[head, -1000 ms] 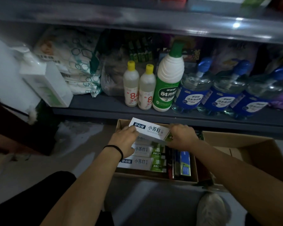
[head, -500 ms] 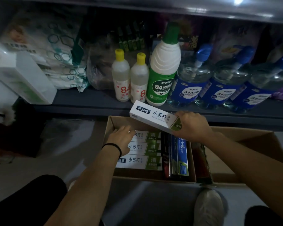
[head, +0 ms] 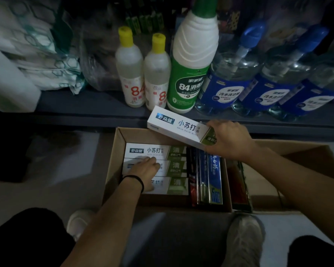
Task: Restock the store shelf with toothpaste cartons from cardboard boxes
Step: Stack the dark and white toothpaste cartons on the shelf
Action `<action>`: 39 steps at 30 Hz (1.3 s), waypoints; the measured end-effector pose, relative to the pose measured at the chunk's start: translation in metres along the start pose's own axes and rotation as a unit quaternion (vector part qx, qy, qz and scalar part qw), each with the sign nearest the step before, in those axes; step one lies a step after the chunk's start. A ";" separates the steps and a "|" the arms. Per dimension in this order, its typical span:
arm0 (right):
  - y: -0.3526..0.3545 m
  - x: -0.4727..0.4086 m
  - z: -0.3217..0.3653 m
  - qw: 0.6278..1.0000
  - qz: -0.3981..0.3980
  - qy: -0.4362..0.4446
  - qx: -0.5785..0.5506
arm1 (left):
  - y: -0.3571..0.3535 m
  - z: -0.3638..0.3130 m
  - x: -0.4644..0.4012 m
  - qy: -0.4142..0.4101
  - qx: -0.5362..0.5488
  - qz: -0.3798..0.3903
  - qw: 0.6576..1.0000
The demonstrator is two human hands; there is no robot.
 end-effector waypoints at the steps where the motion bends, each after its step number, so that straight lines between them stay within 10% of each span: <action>1: -0.001 0.000 0.001 1.000 0.001 0.000 -0.004 | -0.003 -0.002 0.002 -0.003 -0.001 0.000 1.000; 39: 0.035 0.037 0.013 0.999 -0.047 0.005 -0.022 | 0.051 -0.030 0.048 -0.017 -0.114 -0.024 0.993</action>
Point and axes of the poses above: each hand's wrist, its own x-axis away from the middle knuckle, its own y-axis out of the back of the hand, z = x × y, the point moved 1 cm from there along -x, towards the middle knuckle, and after that the axes turned 2 degrees about z, right-handed, at the moved point
